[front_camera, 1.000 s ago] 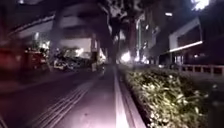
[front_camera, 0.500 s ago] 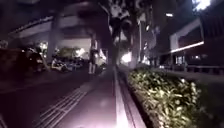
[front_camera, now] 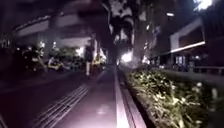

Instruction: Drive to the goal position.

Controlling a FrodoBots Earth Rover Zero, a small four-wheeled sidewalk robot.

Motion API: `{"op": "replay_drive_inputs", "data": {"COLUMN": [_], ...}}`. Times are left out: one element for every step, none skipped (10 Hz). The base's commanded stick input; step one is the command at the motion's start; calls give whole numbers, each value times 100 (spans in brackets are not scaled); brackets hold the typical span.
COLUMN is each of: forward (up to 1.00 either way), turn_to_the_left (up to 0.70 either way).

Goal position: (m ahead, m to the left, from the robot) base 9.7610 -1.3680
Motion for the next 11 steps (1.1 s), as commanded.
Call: {"op": "replay_drive_inputs", "data": {"forward": [45,45,45,45,45,45,45,45,45,45,45], "turn_to_the_left": [0,0,0,0,0,0,0,0,0,0,0]}}
